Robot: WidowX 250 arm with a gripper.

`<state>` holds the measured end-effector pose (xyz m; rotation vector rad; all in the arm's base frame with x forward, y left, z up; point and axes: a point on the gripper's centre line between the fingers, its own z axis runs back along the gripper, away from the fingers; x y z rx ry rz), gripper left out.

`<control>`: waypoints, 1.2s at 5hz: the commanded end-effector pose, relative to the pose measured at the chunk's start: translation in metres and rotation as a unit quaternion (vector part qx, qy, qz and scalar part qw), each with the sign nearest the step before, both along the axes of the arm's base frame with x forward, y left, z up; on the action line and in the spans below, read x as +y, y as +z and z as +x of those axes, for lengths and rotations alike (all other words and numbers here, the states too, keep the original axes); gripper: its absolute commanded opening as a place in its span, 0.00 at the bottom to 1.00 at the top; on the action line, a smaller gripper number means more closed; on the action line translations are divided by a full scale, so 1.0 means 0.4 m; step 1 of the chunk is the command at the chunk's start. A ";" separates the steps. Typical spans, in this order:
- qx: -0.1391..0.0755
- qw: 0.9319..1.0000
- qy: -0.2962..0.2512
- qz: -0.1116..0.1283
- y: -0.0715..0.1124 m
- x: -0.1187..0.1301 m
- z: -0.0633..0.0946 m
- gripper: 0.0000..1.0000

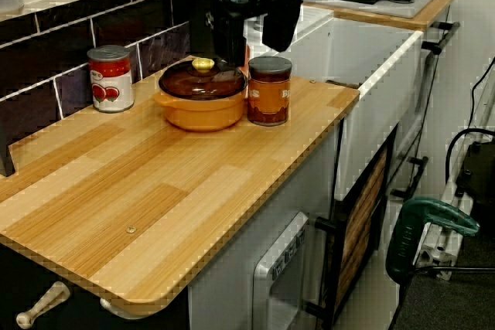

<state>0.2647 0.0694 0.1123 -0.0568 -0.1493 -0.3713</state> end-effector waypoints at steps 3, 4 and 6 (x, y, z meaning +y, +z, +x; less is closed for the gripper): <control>-0.025 0.999 -0.014 0.032 -0.075 0.005 -0.040 1.00; -0.024 0.998 -0.053 0.037 -0.100 -0.008 -0.044 1.00; -0.023 0.996 -0.073 0.038 -0.128 -0.021 -0.043 1.00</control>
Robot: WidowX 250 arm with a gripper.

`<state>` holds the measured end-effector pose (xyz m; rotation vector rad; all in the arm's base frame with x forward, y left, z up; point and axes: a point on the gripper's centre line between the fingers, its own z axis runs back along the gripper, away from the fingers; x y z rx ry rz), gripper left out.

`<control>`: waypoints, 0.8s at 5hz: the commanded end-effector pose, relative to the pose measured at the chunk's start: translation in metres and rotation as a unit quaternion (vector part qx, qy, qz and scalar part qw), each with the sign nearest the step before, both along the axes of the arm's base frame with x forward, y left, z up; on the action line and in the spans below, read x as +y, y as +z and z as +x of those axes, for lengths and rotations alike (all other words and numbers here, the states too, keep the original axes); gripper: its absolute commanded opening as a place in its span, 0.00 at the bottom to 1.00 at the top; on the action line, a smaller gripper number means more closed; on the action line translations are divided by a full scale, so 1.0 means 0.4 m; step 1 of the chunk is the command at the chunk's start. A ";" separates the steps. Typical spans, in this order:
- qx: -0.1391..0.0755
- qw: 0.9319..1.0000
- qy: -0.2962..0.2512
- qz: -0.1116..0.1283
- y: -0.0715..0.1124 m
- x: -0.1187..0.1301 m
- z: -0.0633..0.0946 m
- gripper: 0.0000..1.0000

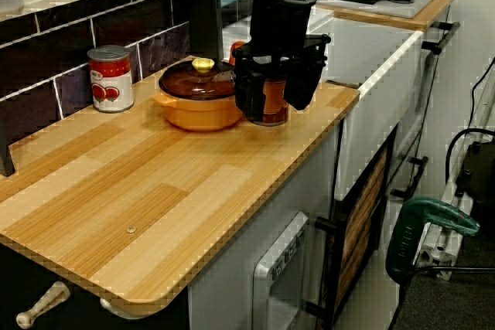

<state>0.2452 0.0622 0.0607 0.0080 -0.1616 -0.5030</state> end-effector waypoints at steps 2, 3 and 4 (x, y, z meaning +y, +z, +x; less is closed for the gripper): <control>0.002 1.000 -0.023 -0.019 -0.022 -0.029 0.025 1.00; -0.001 0.999 -0.033 -0.029 -0.020 -0.057 0.036 1.00; 0.009 0.998 -0.045 -0.048 -0.027 -0.095 0.057 1.00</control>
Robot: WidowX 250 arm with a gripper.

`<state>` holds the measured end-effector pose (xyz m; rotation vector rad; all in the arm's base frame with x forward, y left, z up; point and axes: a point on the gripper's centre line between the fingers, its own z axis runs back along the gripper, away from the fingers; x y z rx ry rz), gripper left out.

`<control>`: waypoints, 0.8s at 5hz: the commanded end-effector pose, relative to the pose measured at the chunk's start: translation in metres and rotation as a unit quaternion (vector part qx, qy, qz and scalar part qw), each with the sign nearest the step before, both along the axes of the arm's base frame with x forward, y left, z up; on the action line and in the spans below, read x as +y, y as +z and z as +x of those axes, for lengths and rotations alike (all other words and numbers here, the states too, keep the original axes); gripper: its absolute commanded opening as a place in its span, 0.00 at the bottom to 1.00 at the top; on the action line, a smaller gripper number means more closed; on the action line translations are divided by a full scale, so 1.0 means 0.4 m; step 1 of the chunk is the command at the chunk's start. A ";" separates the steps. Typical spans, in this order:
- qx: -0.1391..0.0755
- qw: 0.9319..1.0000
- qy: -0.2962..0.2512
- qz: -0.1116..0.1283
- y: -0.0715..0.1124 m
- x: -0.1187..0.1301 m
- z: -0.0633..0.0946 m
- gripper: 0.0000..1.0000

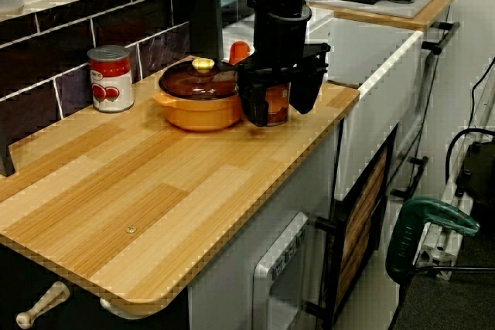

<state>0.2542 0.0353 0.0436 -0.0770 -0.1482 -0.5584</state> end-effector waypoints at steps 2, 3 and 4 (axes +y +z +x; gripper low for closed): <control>-0.017 0.999 -0.009 -0.041 0.024 -0.099 0.045 1.00; -0.012 0.998 -0.029 -0.061 0.037 -0.133 0.041 1.00; -0.004 0.997 -0.032 -0.065 0.042 -0.163 0.038 1.00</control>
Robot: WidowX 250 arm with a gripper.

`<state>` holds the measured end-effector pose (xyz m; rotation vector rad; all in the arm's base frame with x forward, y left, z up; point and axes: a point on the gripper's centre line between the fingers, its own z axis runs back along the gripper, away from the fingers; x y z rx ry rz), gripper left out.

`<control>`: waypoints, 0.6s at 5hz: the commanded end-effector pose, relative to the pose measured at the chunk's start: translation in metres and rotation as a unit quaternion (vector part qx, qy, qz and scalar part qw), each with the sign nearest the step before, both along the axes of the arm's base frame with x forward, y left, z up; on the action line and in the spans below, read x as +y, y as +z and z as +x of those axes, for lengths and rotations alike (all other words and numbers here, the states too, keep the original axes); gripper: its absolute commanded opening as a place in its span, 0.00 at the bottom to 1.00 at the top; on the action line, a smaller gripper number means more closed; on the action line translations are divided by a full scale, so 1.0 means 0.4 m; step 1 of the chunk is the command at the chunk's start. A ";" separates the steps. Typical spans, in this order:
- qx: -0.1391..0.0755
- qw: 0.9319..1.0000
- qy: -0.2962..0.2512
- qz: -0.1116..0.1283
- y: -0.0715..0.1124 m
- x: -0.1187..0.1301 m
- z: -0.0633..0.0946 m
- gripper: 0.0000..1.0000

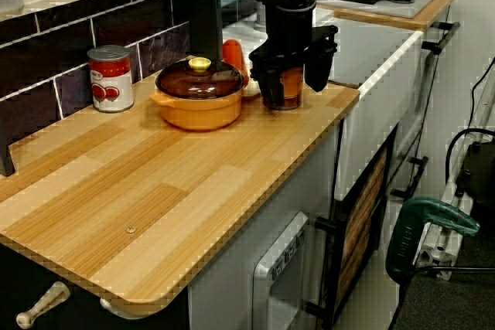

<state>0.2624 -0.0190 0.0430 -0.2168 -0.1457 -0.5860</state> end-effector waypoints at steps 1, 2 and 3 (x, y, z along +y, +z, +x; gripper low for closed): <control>-0.022 1.000 -0.008 -0.008 0.042 -0.050 0.006 1.00; -0.029 0.999 0.005 -0.022 0.051 -0.061 -0.018 1.00; -0.030 0.999 0.019 -0.031 0.056 -0.062 -0.027 1.00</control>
